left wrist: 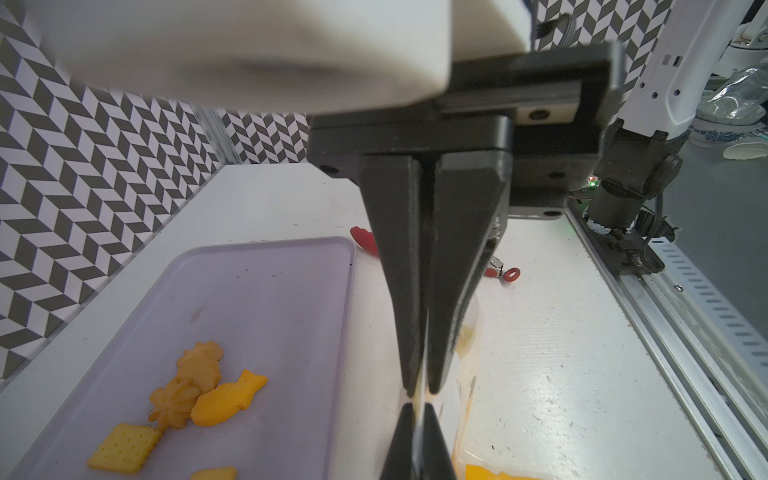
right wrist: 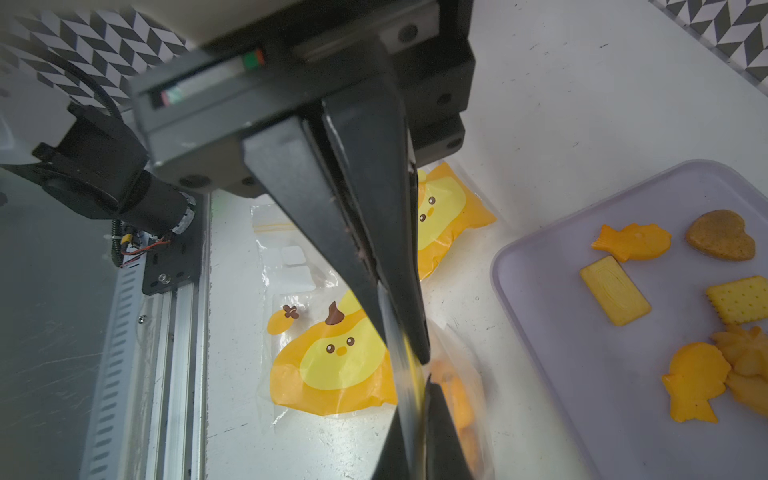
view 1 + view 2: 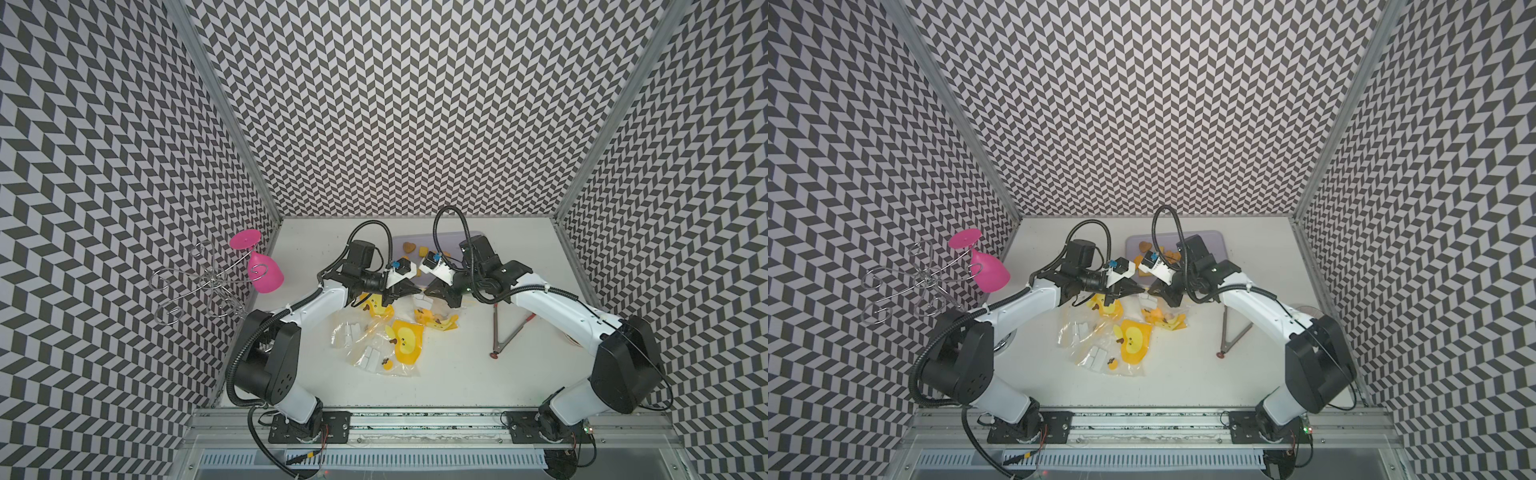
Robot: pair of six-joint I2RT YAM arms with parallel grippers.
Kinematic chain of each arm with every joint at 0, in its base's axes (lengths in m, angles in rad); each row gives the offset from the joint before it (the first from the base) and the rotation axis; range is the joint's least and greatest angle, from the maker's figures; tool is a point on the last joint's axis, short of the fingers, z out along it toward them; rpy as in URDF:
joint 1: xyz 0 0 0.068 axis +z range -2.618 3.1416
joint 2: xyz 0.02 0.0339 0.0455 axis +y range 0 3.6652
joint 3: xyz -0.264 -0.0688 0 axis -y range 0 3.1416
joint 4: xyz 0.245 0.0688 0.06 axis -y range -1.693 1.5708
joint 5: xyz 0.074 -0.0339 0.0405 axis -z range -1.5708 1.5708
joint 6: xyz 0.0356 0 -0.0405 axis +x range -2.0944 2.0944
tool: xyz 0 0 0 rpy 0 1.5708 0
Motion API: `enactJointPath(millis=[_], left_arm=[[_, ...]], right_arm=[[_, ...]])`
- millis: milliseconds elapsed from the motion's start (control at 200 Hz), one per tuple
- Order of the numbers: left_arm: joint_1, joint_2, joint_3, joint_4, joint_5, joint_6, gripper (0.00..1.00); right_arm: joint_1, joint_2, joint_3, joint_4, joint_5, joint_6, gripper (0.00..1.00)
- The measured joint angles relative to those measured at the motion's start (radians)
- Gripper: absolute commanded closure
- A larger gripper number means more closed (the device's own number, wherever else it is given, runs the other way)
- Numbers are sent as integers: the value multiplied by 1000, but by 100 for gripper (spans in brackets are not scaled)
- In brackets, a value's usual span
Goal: Put the cookies into a resealable bag to prevent moisture
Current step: Close the ziploc bag at the center of the board.
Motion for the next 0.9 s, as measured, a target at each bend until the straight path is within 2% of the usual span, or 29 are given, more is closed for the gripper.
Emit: enactJointPath(millis=[55, 105, 160, 215, 275, 325, 360, 395, 496, 546, 571, 606, 651, 716, 746, 771, 786, 826, 871, 901], left_arm=[[0, 0, 0, 0, 9, 0, 100], [1, 0, 0, 0, 12, 0, 100], [2, 0, 0, -2, 16, 1, 100], [2, 0, 0, -3, 19, 3, 100], [2, 0, 0, -4, 21, 4, 100], [2, 0, 0, -4, 23, 5, 100], [2, 0, 0, -4, 26, 5, 100], [2, 0, 0, -5, 29, 7, 100], [2, 0, 0, -9, 32, 10, 100], [2, 0, 0, -10, 32, 11, 100], [2, 0, 0, -10, 32, 11, 100], [2, 0, 0, -10, 32, 11, 100], [2, 0, 0, -10, 32, 11, 100], [2, 0, 0, -10, 28, 11, 100], [2, 0, 0, -11, 27, 11, 100], [2, 0, 0, -13, 26, 11, 100], [2, 0, 0, -13, 25, 11, 100], [2, 0, 0, -13, 26, 11, 100], [2, 0, 0, -13, 26, 11, 100], [2, 0, 0, -13, 25, 11, 100]], right_arm=[[0, 0, 0, 1, -9, -3, 100], [0, 0, 0, -1, -15, -7, 94], [0, 0, 0, -2, -21, -12, 100], [0, 0, 0, -2, -26, -17, 100], [0, 0, 0, -3, -29, -21, 87], [0, 0, 0, -1, -33, -25, 85], [0, 0, 0, 3, -37, -26, 89], [0, 0, 0, 6, -39, -29, 100], [-2, 2, -1, 3, -41, -32, 100], [-2, 2, -1, 2, -39, -31, 82], [-2, 2, -1, 2, -37, -27, 80], [-2, 2, -1, 5, -29, -26, 83], [-2, 2, -1, 7, -16, -20, 100], [-2, 2, -3, 5, -2, -17, 100], [-2, 2, -5, 6, 5, -17, 91], [-1, 0, -6, 7, 10, -13, 89], [0, -2, -8, 9, 16, -11, 90], [1, -8, -18, 14, 31, -3, 100], [1, -19, -33, 18, 40, 3, 100], [2, -28, -43, 24, 49, 14, 91]])
